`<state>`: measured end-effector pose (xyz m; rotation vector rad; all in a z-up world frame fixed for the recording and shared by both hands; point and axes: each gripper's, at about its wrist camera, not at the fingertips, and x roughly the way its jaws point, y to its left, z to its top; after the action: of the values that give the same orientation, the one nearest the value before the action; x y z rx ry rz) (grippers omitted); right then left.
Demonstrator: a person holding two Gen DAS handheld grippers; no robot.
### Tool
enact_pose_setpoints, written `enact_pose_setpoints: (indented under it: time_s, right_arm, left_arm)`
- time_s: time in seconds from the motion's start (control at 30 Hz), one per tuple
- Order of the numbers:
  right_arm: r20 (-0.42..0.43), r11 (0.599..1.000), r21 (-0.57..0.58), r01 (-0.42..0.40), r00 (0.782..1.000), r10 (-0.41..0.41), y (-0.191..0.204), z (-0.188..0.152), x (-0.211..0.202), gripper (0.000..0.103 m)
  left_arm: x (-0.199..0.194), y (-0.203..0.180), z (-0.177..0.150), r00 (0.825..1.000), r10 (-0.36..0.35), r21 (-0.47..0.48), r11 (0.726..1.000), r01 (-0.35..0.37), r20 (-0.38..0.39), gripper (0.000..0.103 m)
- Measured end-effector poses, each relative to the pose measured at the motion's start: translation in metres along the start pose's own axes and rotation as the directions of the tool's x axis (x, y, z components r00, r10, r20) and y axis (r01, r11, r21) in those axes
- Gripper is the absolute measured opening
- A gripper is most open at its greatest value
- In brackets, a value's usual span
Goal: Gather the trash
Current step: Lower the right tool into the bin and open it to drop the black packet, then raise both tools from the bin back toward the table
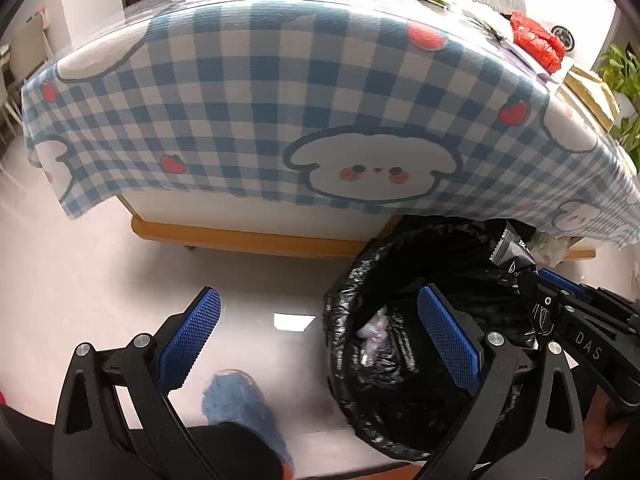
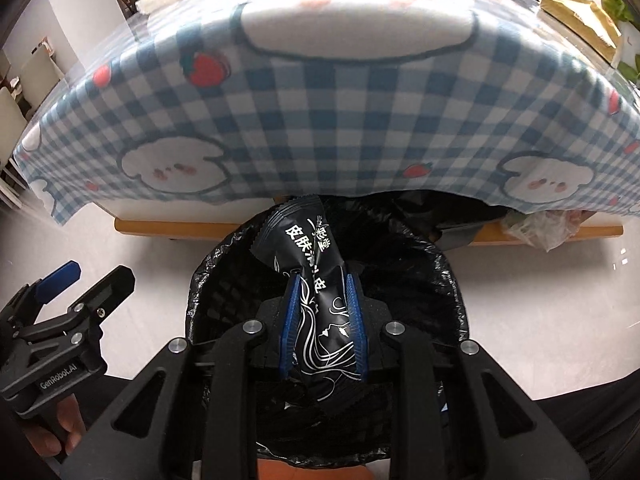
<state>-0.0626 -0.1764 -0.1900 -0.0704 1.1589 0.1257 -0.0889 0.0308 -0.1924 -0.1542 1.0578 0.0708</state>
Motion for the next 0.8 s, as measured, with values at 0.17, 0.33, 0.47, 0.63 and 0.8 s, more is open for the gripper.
enact_pose_setpoints:
  time_s: [0.17, 0.33, 0.47, 0.63, 0.8]
  right_arm:
    - [-0.024, 1.0, -0.023, -0.005, 1.0, 0.005, 0.008, -0.003, 0.012, 0.025]
    - [-0.029, 1.0, -0.02, -0.008, 1.0, 0.008, 0.008, -0.004, 0.014, 0.034]
    - [-0.017, 1.0, -0.024, -0.011, 1.0, 0.01, 0.009, -0.004, 0.011, 0.042]
    - [0.006, 0.999, -0.042, -0.002, 1.0, 0.002, 0.006, -0.003, 0.0, 0.055]
    - [0.06, 1.0, -0.03, 0.003, 0.998, -0.001, -0.001, 0.002, -0.023, 0.076]
  left_arm:
    - [0.008, 0.009, -0.002, 1.0, 0.01, -0.011, 1.0, -0.01, -0.014, 0.097]
    - [0.009, 0.016, -0.003, 0.999, 0.039, -0.012, 0.999, -0.039, -0.007, 0.097]
    - [0.006, 0.014, -0.001, 0.999, 0.034, -0.002, 0.999, -0.034, -0.006, 0.097]
    - [-0.004, 0.008, 0.002, 1.0, 0.026, -0.001, 1.0, -0.026, 0.0, 0.097]
    - [-0.018, 0.002, 0.004, 1.0, 0.014, 0.017, 1.0, -0.014, 0.016, 0.097]
